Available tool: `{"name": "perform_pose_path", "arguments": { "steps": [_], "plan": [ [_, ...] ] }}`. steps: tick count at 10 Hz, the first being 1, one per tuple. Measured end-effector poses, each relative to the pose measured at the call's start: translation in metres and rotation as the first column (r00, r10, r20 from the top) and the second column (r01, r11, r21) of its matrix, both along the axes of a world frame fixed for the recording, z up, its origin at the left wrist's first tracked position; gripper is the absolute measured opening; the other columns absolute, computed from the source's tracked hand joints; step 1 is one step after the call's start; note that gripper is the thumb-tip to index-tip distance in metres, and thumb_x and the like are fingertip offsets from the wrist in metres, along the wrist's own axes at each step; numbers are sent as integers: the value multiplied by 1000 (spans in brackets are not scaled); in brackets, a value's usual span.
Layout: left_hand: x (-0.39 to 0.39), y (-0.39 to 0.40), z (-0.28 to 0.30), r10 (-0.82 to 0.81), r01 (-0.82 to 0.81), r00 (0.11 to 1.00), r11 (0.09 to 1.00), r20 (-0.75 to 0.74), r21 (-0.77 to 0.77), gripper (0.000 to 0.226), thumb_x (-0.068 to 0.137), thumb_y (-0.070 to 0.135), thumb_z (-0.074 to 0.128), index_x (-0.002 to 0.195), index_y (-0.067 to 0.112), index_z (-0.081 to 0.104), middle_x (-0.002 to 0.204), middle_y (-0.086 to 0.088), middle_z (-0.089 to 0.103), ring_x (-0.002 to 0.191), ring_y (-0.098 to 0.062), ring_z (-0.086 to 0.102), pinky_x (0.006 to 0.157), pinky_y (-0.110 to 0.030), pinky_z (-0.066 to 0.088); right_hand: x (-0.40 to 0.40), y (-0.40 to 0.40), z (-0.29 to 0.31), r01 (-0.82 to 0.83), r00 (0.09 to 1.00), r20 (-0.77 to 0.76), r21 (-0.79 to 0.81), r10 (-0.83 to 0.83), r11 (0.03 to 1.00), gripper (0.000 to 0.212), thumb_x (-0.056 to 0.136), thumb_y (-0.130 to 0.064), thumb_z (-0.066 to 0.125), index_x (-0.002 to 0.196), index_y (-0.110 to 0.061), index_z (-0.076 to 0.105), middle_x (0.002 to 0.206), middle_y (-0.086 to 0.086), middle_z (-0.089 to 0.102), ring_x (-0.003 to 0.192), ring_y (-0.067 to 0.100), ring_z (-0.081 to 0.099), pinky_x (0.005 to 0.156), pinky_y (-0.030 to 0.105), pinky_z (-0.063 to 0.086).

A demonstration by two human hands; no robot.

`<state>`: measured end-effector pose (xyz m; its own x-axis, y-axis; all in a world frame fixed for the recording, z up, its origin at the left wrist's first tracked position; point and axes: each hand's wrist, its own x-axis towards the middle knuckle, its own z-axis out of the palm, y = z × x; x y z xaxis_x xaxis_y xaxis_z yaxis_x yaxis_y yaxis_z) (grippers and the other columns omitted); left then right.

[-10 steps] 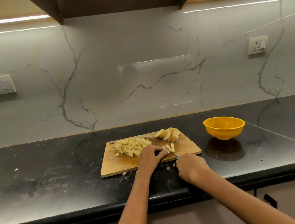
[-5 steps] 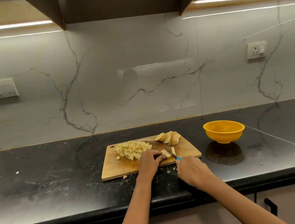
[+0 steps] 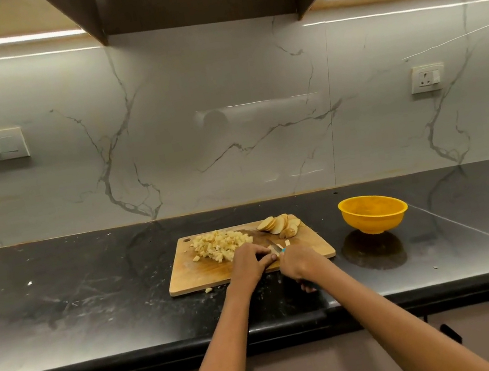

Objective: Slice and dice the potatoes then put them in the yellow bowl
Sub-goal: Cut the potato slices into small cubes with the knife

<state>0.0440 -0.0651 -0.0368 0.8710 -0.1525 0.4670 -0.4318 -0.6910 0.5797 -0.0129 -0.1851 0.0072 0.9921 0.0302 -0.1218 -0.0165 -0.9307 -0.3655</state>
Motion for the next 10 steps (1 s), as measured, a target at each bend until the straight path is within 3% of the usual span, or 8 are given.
{"name": "perform_pose_path", "arguments": {
  "steps": [1, 2, 3, 5, 7, 8, 9, 10],
  "plan": [
    [-3, 0, 4, 4, -4, 1000, 1000, 8, -6, 22, 83, 18, 69, 100, 5, 72, 99, -9, 72, 94, -18, 66, 85, -26, 47, -3, 3, 2, -26, 994, 111, 15, 25, 1000, 30, 94, -8, 45, 120, 4, 57, 119, 20, 60, 111, 34, 59, 55, 20, 39],
    [-5, -1, 1, 11, -11, 1000, 1000, 0, -19, 24, 82, 19, 69, 102, 5, 72, 102, -9, 72, 98, -17, 64, 88, -26, 46, -14, 1, -3, -24, 994, 103, -112, 36, 993, 32, 96, -13, 45, 121, 3, 56, 123, 18, 58, 113, 33, 57, 81, 33, 48],
    [-6, -1, 2, 20, -20, 1000, 999, -5, -27, 25, 83, 21, 69, 103, 6, 71, 104, -7, 71, 100, -16, 63, 89, -24, 43, -16, -4, -10, -52, 988, 122, -280, 89, 959, 34, 99, -19, 40, 122, -1, 56, 123, 14, 60, 113, 30, 57, 87, 35, 47],
    [-5, -1, -1, 53, -55, 998, 998, -34, -39, 27, 82, 26, 70, 104, 10, 71, 106, -4, 70, 102, -12, 62, 89, -19, 39, -47, -18, -18, 11, 973, 222, -320, 64, 947, 32, 100, -20, 42, 124, -2, 54, 120, 11, 62, 108, 25, 62, 83, 33, 50],
    [-5, -1, -2, 101, -102, 995, 990, -15, -98, 21, 84, 18, 68, 102, 9, 72, 105, -5, 71, 102, -13, 62, 88, -13, 33, -55, -28, -18, 94, 958, 280, -101, -62, 990, 32, 101, -28, 37, 118, -5, 54, 115, 11, 63, 105, 24, 61, 78, 31, 45],
    [-5, -1, -2, 111, -112, 994, 989, -15, -102, 21, 84, 18, 67, 102, 10, 72, 105, -5, 71, 102, -13, 62, 89, -14, 34, -47, -27, -16, 3, 965, 260, -94, 22, 996, 37, 104, -25, 28, 112, -3, 56, 111, 15, 61, 103, 30, 59, 75, 33, 42],
    [-5, -1, -3, 111, -112, 994, 989, -13, -99, 21, 84, 18, 68, 102, 10, 72, 104, -5, 71, 100, -12, 62, 88, -13, 35, -29, -21, -20, -41, 971, 231, -78, 58, 996, 44, 105, -26, 24, 112, -1, 59, 103, 15, 66, 93, 29, 64, 65, 29, 45],
    [-4, 0, -3, 111, -111, 994, 989, -12, -98, 21, 83, 19, 68, 102, 9, 72, 104, -5, 71, 99, -11, 63, 86, -13, 35, -25, -20, -21, -23, 981, 192, -33, 29, 999, 44, 104, -27, 25, 111, 0, 59, 83, 9, 62, 62, 18, 56, 48, 20, 36]
  ]
}}
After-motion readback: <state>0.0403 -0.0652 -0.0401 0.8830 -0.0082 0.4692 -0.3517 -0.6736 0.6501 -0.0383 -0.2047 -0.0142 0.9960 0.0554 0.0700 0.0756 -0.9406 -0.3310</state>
